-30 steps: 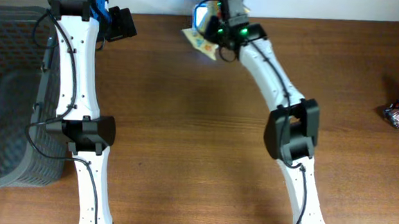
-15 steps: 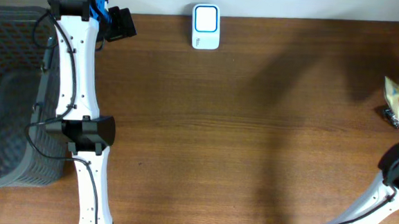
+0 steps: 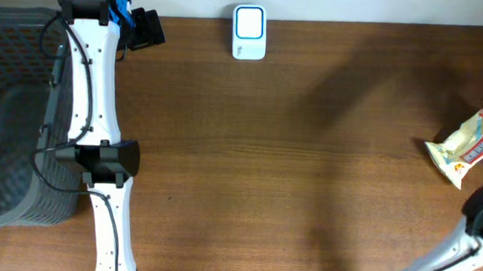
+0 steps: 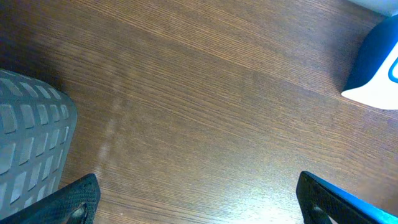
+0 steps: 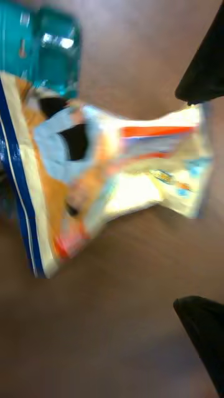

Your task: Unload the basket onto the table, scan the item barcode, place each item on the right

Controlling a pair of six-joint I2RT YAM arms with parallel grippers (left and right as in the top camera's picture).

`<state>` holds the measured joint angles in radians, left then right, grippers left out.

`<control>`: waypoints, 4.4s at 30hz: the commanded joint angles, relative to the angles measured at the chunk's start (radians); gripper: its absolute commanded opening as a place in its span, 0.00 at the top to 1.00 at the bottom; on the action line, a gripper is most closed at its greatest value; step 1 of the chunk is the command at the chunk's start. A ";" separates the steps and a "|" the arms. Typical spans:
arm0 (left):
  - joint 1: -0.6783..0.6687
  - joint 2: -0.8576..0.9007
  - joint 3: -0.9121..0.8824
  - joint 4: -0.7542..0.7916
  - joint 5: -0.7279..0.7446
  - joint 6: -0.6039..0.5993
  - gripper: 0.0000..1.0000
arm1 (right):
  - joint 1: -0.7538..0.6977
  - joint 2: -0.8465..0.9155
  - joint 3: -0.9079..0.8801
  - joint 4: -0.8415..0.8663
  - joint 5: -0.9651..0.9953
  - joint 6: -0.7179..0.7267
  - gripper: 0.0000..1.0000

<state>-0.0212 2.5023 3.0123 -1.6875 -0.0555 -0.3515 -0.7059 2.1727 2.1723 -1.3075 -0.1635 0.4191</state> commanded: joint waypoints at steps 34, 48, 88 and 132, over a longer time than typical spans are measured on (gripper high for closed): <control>0.001 -0.001 -0.003 0.000 0.008 0.008 0.01 | 0.458 -1.313 -1.069 -0.175 -0.036 -0.254 0.02; 0.001 -0.001 -0.003 -0.001 0.008 0.008 0.01 | 0.776 -1.842 -1.446 0.403 0.057 -0.360 0.02; 0.001 -0.001 -0.003 0.000 0.008 0.008 0.01 | 0.776 -2.169 -2.167 1.228 0.145 -0.363 0.02; -0.137 -0.394 -0.148 0.037 -0.140 0.119 0.01 | 0.776 -2.167 -2.167 1.228 0.150 -0.363 0.02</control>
<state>-0.0731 2.1689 2.9738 -1.6817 -0.1081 -0.2928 0.0620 0.0120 0.0139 -0.0761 -0.0257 0.0521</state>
